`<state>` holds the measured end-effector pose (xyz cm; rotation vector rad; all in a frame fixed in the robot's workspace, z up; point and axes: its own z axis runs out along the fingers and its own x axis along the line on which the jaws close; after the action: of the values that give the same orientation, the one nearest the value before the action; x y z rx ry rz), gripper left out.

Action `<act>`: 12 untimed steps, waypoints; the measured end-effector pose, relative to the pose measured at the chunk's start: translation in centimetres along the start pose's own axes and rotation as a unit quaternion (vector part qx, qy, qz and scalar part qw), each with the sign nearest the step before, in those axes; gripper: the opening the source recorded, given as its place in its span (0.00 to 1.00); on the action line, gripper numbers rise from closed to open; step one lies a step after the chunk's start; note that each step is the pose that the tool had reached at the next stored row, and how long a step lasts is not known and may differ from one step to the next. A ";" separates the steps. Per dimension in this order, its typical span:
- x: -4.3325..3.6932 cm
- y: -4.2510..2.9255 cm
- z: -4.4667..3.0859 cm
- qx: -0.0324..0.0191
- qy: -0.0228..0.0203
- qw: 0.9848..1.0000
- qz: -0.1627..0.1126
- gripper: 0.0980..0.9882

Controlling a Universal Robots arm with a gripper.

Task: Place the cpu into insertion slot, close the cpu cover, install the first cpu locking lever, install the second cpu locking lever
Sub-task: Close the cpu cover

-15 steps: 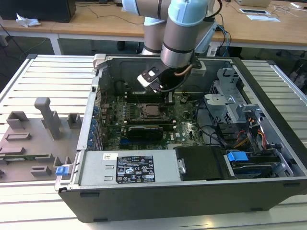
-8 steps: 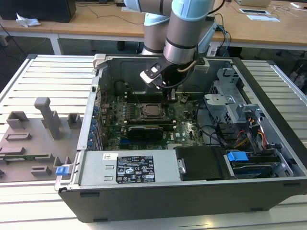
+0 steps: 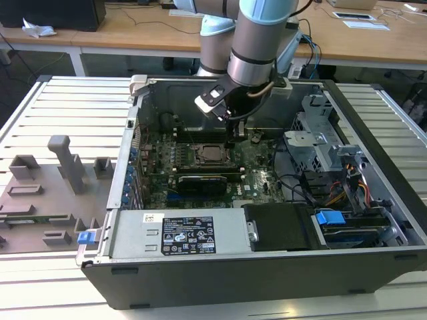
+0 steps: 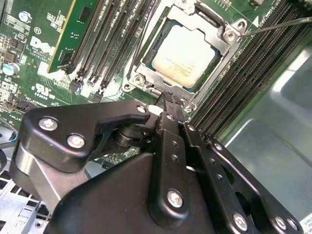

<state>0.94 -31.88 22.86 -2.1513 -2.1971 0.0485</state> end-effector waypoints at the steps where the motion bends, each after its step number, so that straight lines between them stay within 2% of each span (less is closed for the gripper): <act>1: 0.01 -0.03 -0.37 0.000 0.000 1.000 0.000 0.01; 7: 0.05 -0.14 -2.04 0.000 0.000 1.000 0.000 0.01; 12: 0.08 -0.21 -3.10 0.000 0.000 1.000 0.000 0.01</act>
<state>0.94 -31.88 25.97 -2.1512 -2.1971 0.0484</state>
